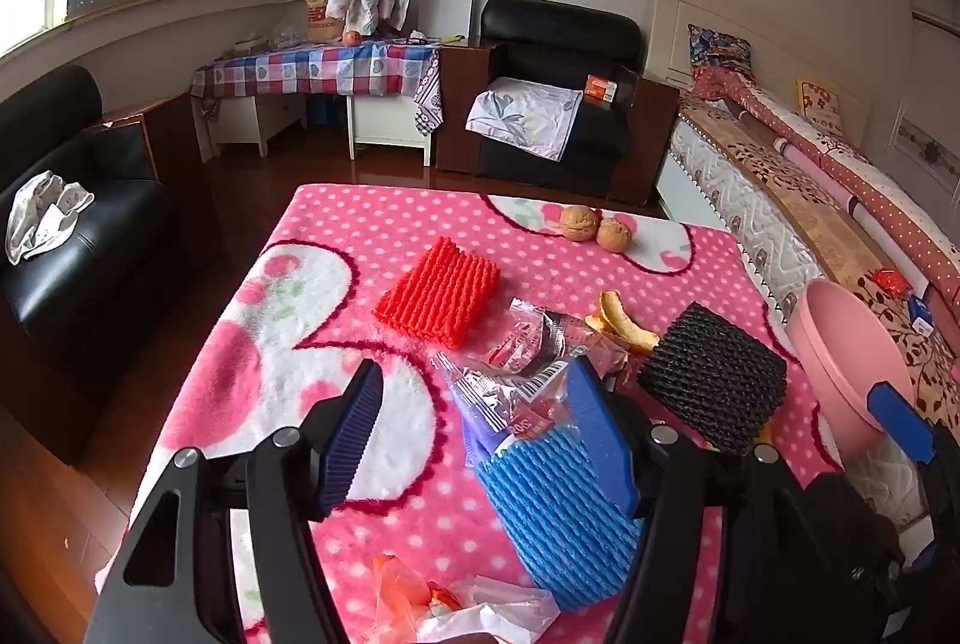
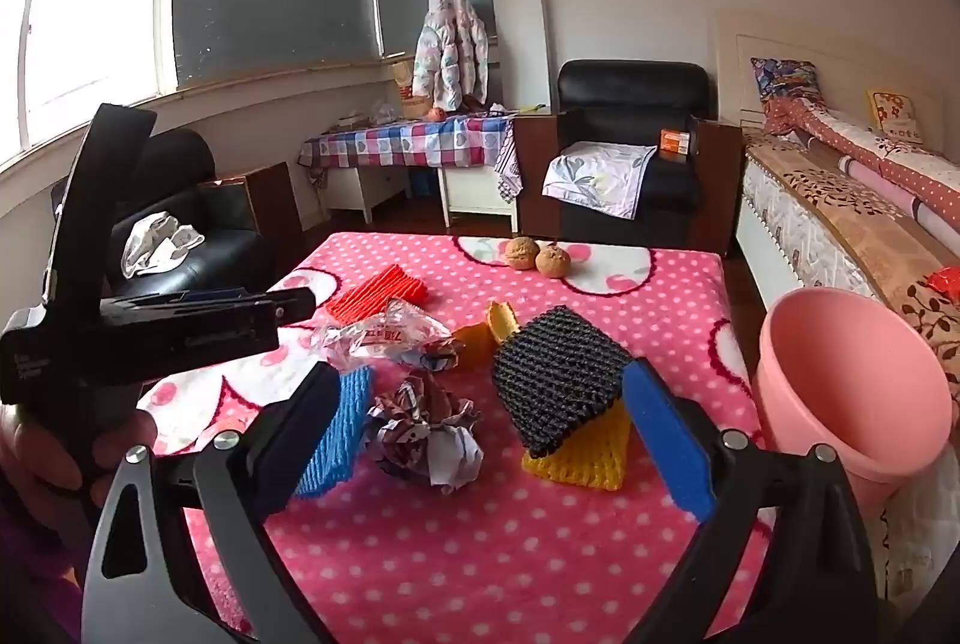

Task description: Collect trash

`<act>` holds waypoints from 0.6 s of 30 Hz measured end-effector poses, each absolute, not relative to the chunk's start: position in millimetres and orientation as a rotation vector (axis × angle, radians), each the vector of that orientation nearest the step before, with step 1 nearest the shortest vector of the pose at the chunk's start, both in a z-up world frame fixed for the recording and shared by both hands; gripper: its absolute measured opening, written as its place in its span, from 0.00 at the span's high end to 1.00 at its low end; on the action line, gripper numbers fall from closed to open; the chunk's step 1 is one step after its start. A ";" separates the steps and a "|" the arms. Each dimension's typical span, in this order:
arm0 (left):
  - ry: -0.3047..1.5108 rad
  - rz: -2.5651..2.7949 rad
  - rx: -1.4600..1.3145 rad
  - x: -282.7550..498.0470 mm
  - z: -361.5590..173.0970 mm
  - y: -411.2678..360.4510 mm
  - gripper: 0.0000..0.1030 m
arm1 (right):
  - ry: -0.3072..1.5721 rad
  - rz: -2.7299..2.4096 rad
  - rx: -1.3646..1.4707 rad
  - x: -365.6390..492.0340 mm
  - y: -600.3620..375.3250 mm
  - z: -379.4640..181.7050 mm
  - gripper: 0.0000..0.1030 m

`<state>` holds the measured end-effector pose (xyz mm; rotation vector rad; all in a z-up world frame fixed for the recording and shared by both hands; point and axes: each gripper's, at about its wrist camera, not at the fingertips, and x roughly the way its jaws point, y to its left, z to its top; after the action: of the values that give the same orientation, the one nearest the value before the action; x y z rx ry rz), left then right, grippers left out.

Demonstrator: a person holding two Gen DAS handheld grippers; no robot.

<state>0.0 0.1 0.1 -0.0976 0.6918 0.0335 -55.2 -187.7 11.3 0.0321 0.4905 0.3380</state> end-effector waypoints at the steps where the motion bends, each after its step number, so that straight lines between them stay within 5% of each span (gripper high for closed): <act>1: 0.691 0.033 -0.098 -0.1 0.1 0.1 0.38 | 0.488 0.332 0.038 -54.6 -189.3 11.9 0.07; 18: 0.691 0.034 -0.095 0.0 0.0 0.1 0.38 | 0.402 0.164 0.109 -57.1 -220.7 21.8 0.07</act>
<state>0.0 0.1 0.0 -0.0951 0.6915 0.0344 -57.1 -220.7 21.8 0.1094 0.4016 0.1641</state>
